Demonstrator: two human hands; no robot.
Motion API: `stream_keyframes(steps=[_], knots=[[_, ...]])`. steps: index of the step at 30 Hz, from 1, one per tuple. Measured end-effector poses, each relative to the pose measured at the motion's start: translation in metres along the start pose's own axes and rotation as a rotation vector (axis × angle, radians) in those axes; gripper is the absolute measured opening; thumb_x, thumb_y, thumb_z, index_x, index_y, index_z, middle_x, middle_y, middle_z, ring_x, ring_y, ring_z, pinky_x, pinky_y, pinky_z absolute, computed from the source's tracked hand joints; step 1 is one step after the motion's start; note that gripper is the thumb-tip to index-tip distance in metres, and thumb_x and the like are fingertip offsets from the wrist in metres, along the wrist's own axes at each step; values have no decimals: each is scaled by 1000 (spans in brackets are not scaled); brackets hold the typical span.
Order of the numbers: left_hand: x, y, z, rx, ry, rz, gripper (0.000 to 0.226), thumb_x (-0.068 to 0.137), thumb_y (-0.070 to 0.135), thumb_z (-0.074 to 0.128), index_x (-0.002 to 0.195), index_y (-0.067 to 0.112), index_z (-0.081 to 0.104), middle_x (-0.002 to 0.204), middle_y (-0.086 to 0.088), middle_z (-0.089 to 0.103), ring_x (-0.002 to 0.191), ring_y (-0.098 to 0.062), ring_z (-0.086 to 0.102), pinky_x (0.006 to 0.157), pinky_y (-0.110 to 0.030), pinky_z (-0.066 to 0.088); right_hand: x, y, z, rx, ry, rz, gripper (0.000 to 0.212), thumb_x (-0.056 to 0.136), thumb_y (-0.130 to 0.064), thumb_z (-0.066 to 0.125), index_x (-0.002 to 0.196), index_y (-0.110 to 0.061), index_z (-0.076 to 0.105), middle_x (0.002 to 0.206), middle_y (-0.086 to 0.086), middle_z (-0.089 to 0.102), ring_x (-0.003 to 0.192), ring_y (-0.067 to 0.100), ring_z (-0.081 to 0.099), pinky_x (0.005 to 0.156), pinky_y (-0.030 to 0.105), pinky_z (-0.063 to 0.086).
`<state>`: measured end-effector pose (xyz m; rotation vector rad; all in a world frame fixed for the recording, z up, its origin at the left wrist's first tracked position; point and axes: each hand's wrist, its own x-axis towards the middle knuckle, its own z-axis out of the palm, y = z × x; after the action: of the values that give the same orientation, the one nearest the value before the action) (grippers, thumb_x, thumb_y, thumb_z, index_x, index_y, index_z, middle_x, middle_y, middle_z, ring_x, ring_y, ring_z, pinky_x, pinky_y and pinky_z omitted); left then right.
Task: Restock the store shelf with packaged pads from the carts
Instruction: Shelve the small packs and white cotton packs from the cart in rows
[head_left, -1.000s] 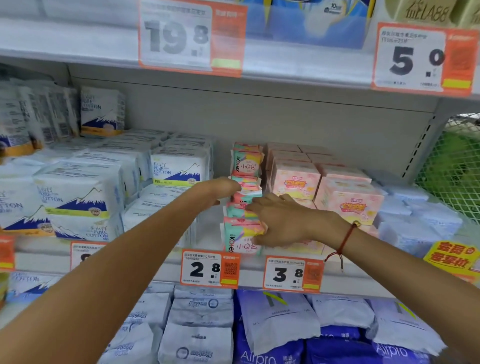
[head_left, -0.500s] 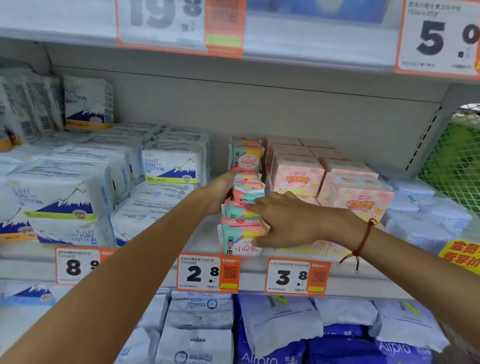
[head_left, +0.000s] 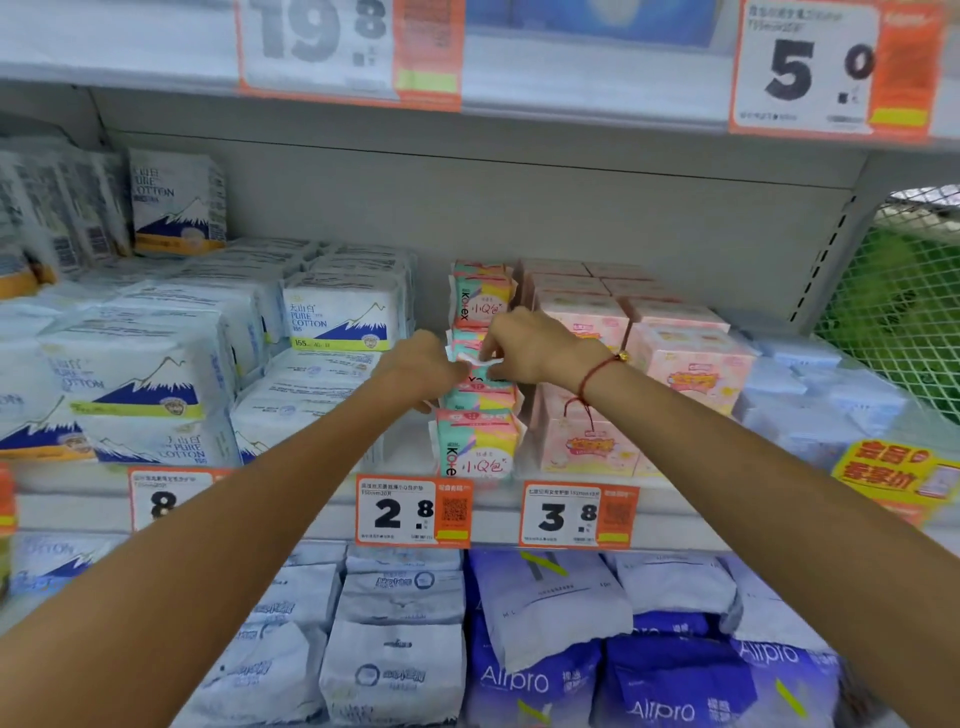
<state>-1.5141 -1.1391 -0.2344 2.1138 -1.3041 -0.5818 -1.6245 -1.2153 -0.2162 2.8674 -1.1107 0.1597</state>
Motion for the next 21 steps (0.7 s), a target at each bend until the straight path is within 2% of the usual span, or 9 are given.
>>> stream_keyframes(steps=[3, 8, 11, 14, 17, 19, 21], knots=[[5, 2, 1, 57, 34, -33, 27, 90, 31, 62, 73, 12, 53, 86, -7, 65, 67, -22, 65, 62, -28, 54, 3, 1, 0, 80, -12, 6, 35, 81, -20, 72, 116, -13, 68, 121, 5, 65, 107, 23, 61, 92, 33, 50], [9, 4, 0, 78, 6, -28, 20, 89, 24, 63, 79, 10, 54, 93, -9, 66, 74, -21, 65, 67, -30, 56, 0, 3, 5, 196, 39, 21, 34, 83, -20, 71, 116, -13, 68, 123, 5, 64, 109, 21, 59, 86, 28, 46], [1, 8, -11, 61, -83, -14, 24, 94, 24, 57, 77, 8, 50, 83, -6, 61, 77, -21, 62, 67, -30, 55, -5, 8, -1, 267, 41, 31, 36, 83, -20, 70, 119, -14, 66, 124, 6, 63, 109, 21, 58, 80, 25, 42], [-7, 10, -28, 125, -121, 2, 28, 92, 26, 60, 72, 10, 50, 68, -2, 61, 62, -13, 62, 62, -25, 53, -16, 15, -16, 316, 76, 40, 30, 83, -17, 70, 113, -15, 69, 116, 2, 65, 101, 19, 59, 79, 27, 44], [-12, 8, -28, 156, -169, -5, 24, 88, 25, 66, 73, 10, 55, 63, -1, 66, 58, -10, 64, 64, -26, 55, -29, 11, -20, 299, -64, 18, 31, 81, -16, 72, 112, -14, 70, 99, -1, 61, 88, 14, 56, 78, 26, 47], [-11, 7, -22, 194, -104, 27, 17, 86, 22, 68, 79, 9, 61, 67, -1, 67, 54, -7, 62, 65, -25, 55, -32, 8, -13, 281, -95, 10, 30, 81, -15, 72, 111, -15, 71, 100, 0, 60, 90, 15, 55, 69, 21, 44], [-11, 4, -17, 206, -14, 66, 16, 83, 20, 70, 91, 6, 67, 76, -3, 70, 51, -7, 60, 67, -25, 55, -33, 6, -8, 301, -76, 10, 27, 80, -12, 72, 107, -14, 72, 110, 3, 66, 97, 19, 58, 73, 23, 44]])
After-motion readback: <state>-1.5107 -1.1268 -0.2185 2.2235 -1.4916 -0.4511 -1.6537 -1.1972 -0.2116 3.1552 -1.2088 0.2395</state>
